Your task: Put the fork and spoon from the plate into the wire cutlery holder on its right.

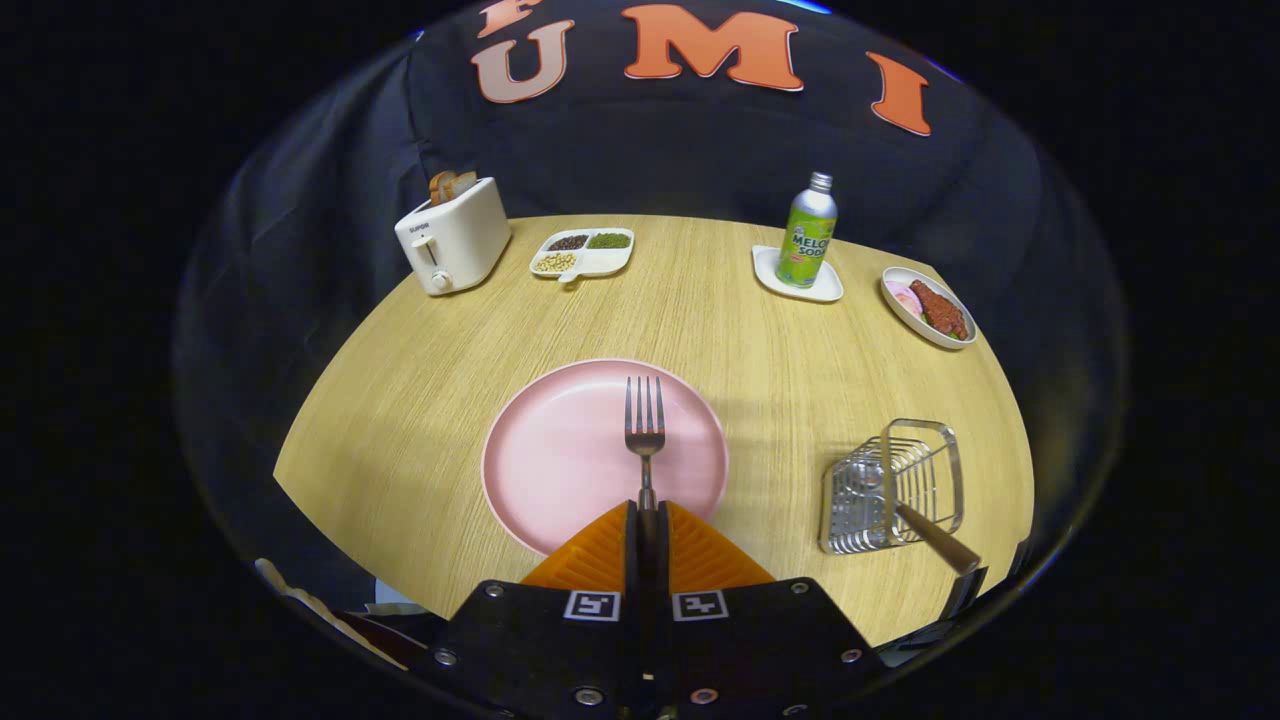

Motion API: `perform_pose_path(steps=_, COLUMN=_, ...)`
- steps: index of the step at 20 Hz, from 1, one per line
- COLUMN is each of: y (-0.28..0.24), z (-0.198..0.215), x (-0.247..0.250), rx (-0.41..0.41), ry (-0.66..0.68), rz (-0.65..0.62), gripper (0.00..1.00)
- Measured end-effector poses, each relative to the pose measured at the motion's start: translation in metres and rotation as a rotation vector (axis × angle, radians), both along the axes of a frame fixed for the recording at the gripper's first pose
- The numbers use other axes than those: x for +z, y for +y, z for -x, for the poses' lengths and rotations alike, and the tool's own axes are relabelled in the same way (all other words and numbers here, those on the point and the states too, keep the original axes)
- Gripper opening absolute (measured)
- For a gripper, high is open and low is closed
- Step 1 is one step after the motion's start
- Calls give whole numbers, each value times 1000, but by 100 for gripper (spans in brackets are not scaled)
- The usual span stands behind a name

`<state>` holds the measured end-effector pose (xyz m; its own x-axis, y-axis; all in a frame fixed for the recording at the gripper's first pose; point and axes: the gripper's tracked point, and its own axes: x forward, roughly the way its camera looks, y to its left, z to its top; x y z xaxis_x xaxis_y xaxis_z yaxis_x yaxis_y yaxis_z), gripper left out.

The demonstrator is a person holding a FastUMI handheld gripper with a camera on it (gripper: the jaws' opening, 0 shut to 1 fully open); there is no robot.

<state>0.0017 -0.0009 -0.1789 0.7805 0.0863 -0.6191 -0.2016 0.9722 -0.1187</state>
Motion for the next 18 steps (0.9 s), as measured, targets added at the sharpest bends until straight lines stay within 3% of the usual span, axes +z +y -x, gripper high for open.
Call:
perform_pose_path(steps=8, y=-80, z=18, x=31, rx=-14, ry=39, rz=187, gripper=5)
perform_pose_path(steps=18, y=-165, z=39, x=61, rx=-98, ry=185, rz=249, gripper=5)
